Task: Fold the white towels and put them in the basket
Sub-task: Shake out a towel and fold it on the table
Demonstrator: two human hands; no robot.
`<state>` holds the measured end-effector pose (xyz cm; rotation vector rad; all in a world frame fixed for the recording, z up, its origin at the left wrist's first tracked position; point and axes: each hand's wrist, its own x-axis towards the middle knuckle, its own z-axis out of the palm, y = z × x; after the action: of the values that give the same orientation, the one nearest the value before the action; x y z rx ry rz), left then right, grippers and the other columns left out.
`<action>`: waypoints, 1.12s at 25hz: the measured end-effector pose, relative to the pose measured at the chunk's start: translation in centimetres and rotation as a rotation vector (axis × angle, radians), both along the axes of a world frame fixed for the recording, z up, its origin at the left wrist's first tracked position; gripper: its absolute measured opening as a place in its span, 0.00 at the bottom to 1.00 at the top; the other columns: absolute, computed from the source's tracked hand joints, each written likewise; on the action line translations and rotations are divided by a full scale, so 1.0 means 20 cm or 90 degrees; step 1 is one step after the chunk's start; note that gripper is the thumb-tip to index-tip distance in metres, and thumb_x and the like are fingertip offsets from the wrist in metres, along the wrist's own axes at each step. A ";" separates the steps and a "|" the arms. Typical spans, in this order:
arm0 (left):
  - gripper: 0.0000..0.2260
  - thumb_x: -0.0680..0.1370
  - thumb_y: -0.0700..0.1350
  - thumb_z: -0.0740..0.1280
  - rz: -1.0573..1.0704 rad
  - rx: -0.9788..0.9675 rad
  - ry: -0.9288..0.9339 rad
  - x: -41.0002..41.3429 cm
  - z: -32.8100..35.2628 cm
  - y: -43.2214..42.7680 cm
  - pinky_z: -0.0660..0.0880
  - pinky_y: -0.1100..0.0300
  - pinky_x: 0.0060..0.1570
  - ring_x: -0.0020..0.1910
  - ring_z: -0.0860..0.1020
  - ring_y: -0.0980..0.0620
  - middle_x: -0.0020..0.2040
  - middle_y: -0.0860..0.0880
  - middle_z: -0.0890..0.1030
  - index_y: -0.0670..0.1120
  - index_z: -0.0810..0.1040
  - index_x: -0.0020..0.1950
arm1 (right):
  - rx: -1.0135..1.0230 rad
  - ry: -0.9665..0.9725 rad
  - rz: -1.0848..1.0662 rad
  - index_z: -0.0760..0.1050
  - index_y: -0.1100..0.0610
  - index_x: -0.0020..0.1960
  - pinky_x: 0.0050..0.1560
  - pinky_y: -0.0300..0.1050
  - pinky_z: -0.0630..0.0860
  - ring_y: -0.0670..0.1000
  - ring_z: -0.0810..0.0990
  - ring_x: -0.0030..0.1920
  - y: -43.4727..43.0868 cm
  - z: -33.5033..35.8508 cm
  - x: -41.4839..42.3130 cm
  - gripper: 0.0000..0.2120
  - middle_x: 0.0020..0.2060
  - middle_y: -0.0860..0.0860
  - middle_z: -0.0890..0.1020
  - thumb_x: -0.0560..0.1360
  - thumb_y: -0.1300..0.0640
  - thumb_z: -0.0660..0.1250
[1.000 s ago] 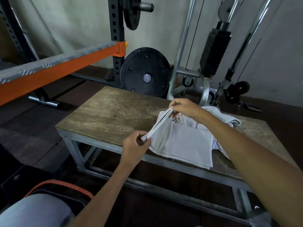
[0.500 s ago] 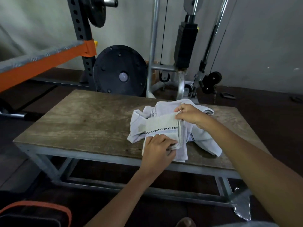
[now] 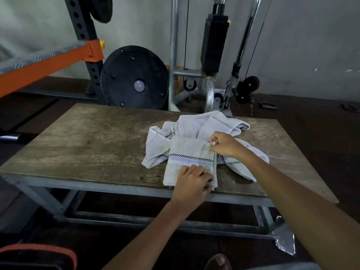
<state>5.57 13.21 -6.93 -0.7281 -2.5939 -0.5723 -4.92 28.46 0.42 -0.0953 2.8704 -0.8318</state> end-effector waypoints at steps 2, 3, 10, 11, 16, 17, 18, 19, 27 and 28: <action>0.11 0.68 0.55 0.64 -0.019 0.025 -0.007 0.02 0.01 0.00 0.65 0.59 0.47 0.42 0.77 0.54 0.41 0.56 0.79 0.52 0.82 0.44 | 0.088 0.055 0.019 0.71 0.53 0.53 0.38 0.44 0.67 0.51 0.75 0.42 0.00 -0.02 0.01 0.08 0.38 0.46 0.73 0.74 0.55 0.65; 0.13 0.69 0.56 0.63 -0.015 0.047 0.002 0.01 0.04 -0.02 0.68 0.57 0.49 0.43 0.77 0.54 0.42 0.56 0.80 0.52 0.83 0.45 | 0.145 0.092 0.030 0.71 0.53 0.56 0.42 0.45 0.67 0.52 0.76 0.46 0.00 -0.03 0.02 0.11 0.42 0.47 0.75 0.75 0.53 0.65; 0.17 0.76 0.52 0.61 0.183 0.014 -0.256 -0.42 0.32 -0.38 0.56 0.46 0.66 0.67 0.66 0.50 0.65 0.54 0.73 0.53 0.73 0.65 | 0.279 0.090 0.126 0.71 0.51 0.65 0.53 0.51 0.61 0.55 0.68 0.62 0.04 -0.02 0.03 0.19 0.57 0.50 0.76 0.76 0.46 0.62; 0.15 0.76 0.51 0.63 0.147 0.005 -0.292 -0.46 0.33 -0.41 0.58 0.47 0.66 0.64 0.68 0.49 0.62 0.52 0.75 0.53 0.75 0.63 | 0.280 0.074 0.123 0.73 0.51 0.60 0.51 0.51 0.61 0.55 0.69 0.60 0.05 -0.02 0.03 0.16 0.53 0.50 0.77 0.76 0.45 0.61; 0.13 0.75 0.54 0.66 0.095 -0.012 -0.412 -0.54 0.33 -0.48 0.69 0.54 0.52 0.50 0.72 0.50 0.44 0.50 0.74 0.45 0.79 0.50 | 0.184 0.020 0.091 0.72 0.53 0.39 0.46 0.49 0.66 0.55 0.73 0.47 0.03 -0.01 0.01 0.10 0.39 0.51 0.78 0.72 0.48 0.64; 0.14 0.74 0.54 0.67 0.095 -0.011 -0.425 -0.53 0.32 -0.48 0.68 0.58 0.47 0.48 0.72 0.51 0.42 0.51 0.73 0.44 0.78 0.48 | 0.161 0.021 0.090 0.73 0.55 0.40 0.47 0.50 0.67 0.55 0.74 0.47 0.01 0.00 0.02 0.09 0.40 0.51 0.78 0.72 0.49 0.65; 0.14 0.74 0.54 0.67 0.094 -0.006 -0.429 -0.52 0.32 -0.48 0.66 0.60 0.44 0.47 0.72 0.53 0.42 0.52 0.73 0.44 0.77 0.49 | 0.128 0.019 0.090 0.74 0.55 0.43 0.49 0.49 0.67 0.55 0.75 0.48 -0.01 0.01 0.02 0.08 0.40 0.51 0.79 0.72 0.50 0.65; 0.15 0.74 0.55 0.67 0.091 -0.010 -0.423 -0.49 0.33 -0.47 0.64 0.61 0.46 0.48 0.71 0.55 0.45 0.54 0.74 0.45 0.76 0.52 | 0.086 0.014 0.089 0.75 0.55 0.47 0.51 0.48 0.67 0.54 0.76 0.48 -0.03 0.02 0.02 0.08 0.41 0.50 0.79 0.73 0.51 0.65; 0.13 0.75 0.53 0.69 -0.096 0.115 -0.416 -0.45 0.47 -0.48 0.67 0.67 0.38 0.37 0.71 0.58 0.38 0.51 0.74 0.42 0.78 0.45 | -0.292 -0.055 0.139 0.75 0.49 0.51 0.54 0.50 0.76 0.49 0.81 0.49 -0.18 0.16 0.04 0.14 0.47 0.51 0.83 0.69 0.57 0.75; 0.14 0.75 0.51 0.69 -0.102 0.159 -0.413 -0.43 0.48 -0.50 0.66 0.67 0.35 0.35 0.70 0.57 0.37 0.49 0.73 0.40 0.77 0.43 | -0.307 -0.107 0.134 0.75 0.50 0.54 0.57 0.48 0.76 0.49 0.81 0.52 -0.18 0.15 0.05 0.18 0.50 0.50 0.83 0.68 0.55 0.76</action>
<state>-3.10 3.23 2.75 -0.7617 -2.9566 -1.3449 -3.88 24.84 3.47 -0.3548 2.3967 -1.3873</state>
